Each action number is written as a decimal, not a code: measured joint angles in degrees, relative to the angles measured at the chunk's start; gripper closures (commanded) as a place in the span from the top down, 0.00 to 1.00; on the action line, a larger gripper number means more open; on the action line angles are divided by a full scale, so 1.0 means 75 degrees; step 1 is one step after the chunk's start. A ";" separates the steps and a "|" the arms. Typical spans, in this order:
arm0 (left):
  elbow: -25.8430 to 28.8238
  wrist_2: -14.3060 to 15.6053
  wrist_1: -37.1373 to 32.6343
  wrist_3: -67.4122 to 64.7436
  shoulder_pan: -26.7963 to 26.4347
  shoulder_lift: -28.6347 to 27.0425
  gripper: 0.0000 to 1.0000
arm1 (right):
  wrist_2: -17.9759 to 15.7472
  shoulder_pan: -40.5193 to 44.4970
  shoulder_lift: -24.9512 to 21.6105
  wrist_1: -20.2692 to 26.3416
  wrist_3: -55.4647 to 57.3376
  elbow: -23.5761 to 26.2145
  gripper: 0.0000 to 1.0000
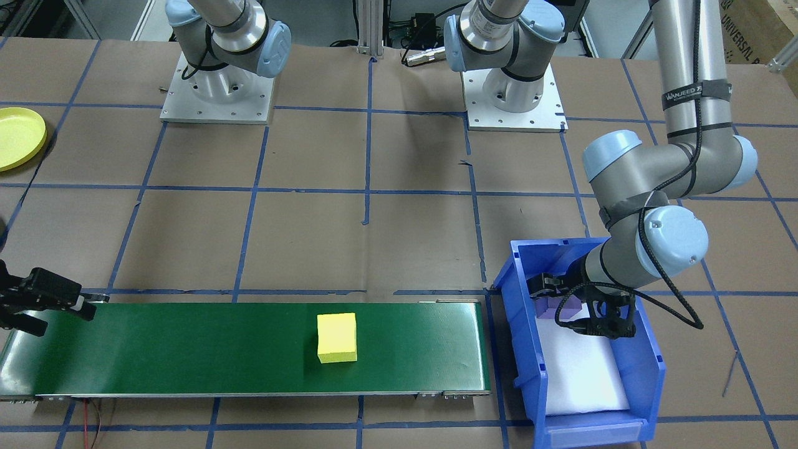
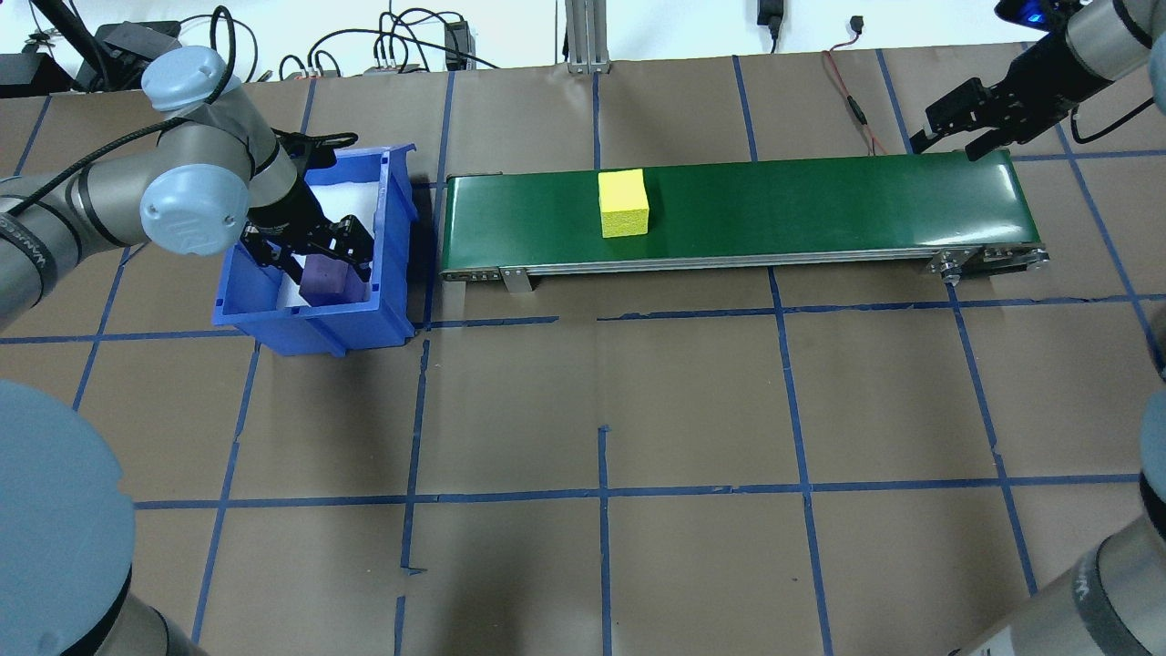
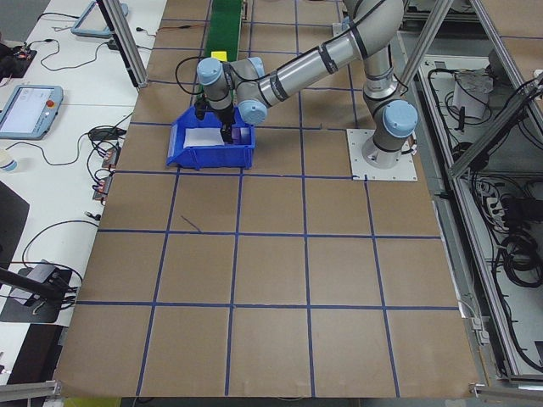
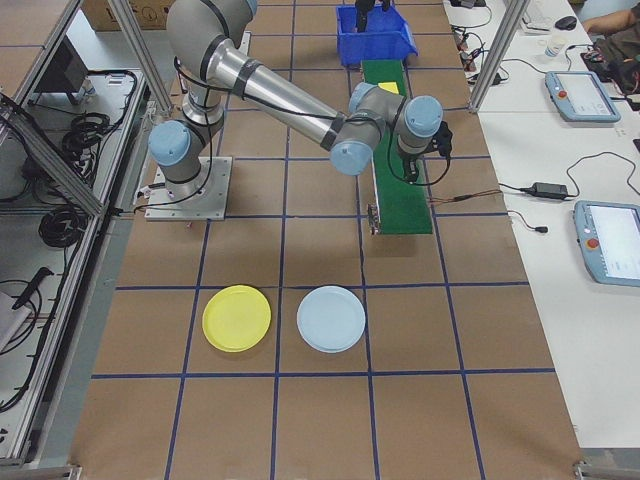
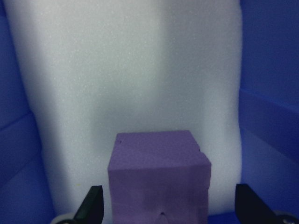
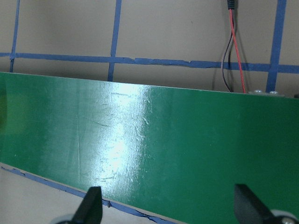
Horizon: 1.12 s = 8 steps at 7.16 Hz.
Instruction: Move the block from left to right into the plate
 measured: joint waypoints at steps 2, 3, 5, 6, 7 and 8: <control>0.0034 -0.0008 0.0234 0.0013 0.0000 -0.0157 0.47 | 0.0086 -0.0042 0.0174 -0.0069 0.0002 -0.0040 1.00; 0.0053 -0.0011 0.0348 0.0021 0.0000 -0.0187 0.46 | 0.0215 -0.0072 0.0261 -0.0084 0.0003 -0.0035 1.00; 0.0232 0.0059 0.0279 0.0019 0.0000 -0.0124 0.46 | 0.0387 -0.0101 0.0337 -0.0085 0.0068 0.0035 0.99; 0.0553 0.0163 -0.0183 0.0003 -0.0002 0.0025 0.46 | 0.0467 -0.0104 0.0373 -0.0083 0.0173 0.0042 1.00; 0.1041 0.0213 -0.0925 -0.0090 -0.0011 0.0236 0.47 | 0.0505 -0.0106 0.0418 -0.0082 0.0304 0.0038 1.00; 0.1553 0.0217 -0.1583 -0.0331 -0.0056 0.0424 0.47 | 0.0455 -0.0106 0.0447 -0.0068 0.0366 0.0047 1.00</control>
